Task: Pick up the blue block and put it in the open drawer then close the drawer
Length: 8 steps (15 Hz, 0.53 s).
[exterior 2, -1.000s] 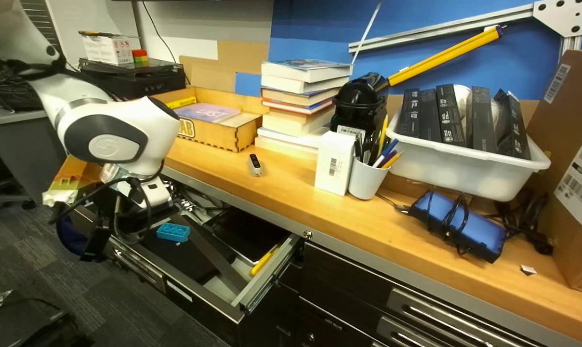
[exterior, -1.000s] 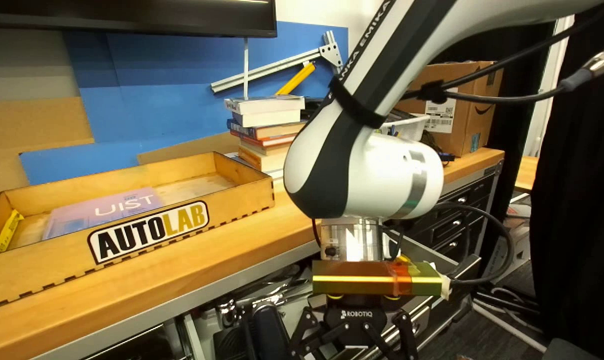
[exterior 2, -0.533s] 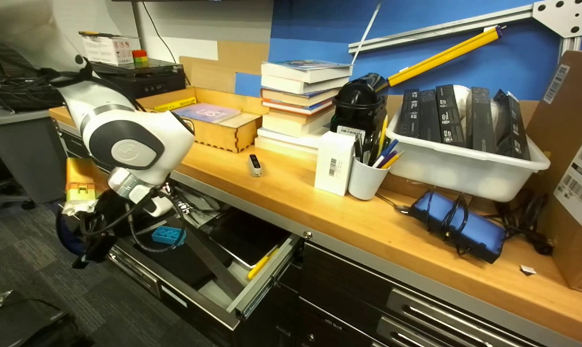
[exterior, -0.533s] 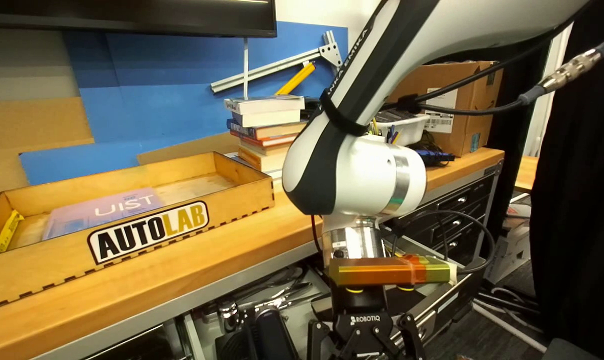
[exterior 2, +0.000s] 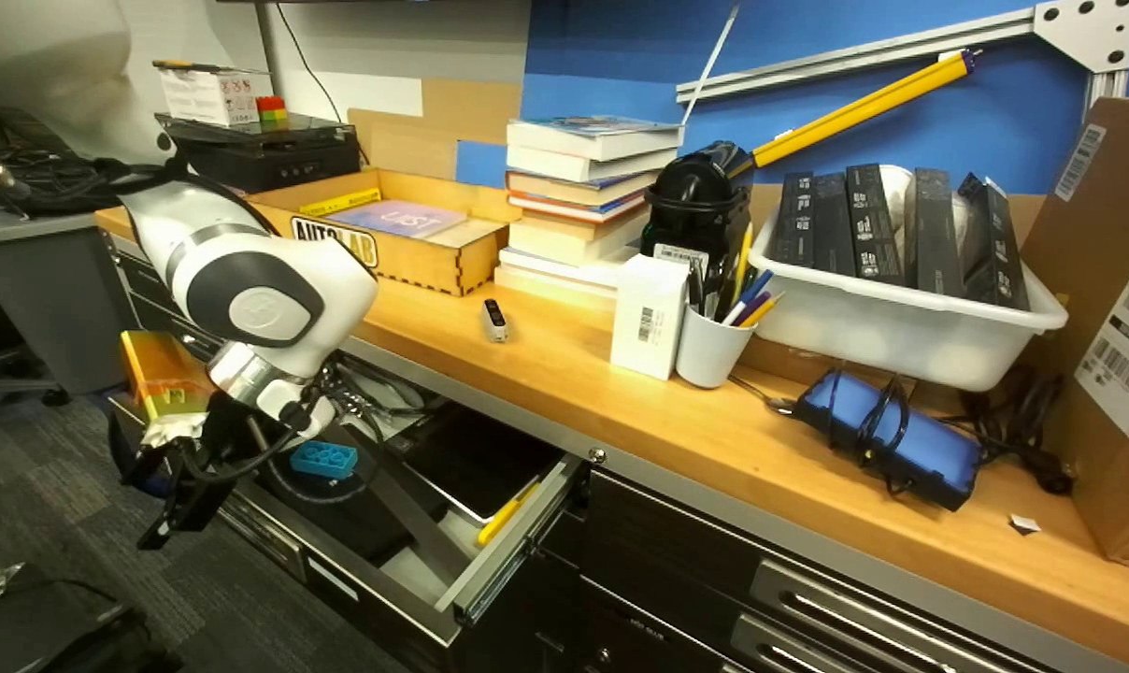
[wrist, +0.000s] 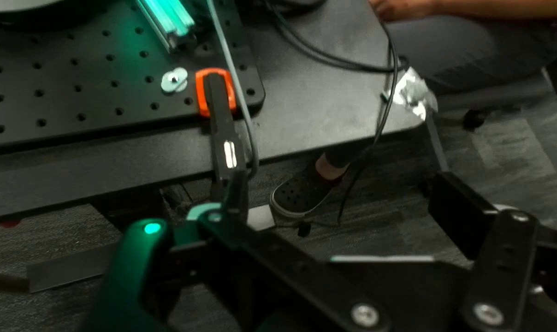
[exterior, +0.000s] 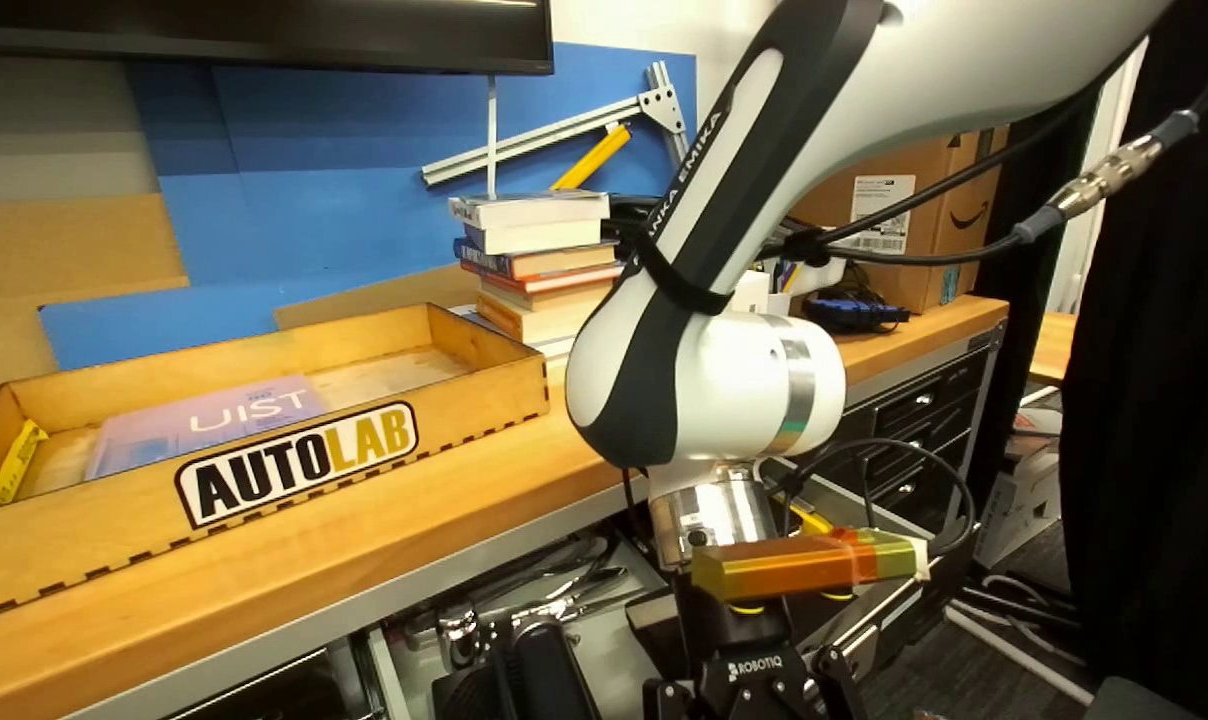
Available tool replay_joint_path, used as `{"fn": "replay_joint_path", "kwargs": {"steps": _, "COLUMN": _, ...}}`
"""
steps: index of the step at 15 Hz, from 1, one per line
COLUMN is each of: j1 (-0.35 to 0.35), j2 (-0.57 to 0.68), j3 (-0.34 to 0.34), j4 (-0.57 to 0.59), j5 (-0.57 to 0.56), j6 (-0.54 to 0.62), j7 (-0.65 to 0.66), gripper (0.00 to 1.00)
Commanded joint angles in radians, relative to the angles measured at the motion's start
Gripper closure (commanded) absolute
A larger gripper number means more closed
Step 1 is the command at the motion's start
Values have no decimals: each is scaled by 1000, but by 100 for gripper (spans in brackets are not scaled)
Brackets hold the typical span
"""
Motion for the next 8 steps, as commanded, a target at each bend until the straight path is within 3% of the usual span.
{"fn": "replay_joint_path", "kwargs": {"steps": 1, "j1": 3, "j2": 27, "j3": -8, "j4": 30, "j5": 41, "j6": 128, "j7": 105, "gripper": 0}}
{"fn": "replay_joint_path", "kwargs": {"steps": 8, "j1": 4, "j2": 25, "j3": -21, "j4": 93, "j5": 52, "j6": 357, "j7": 238, "gripper": 0}}
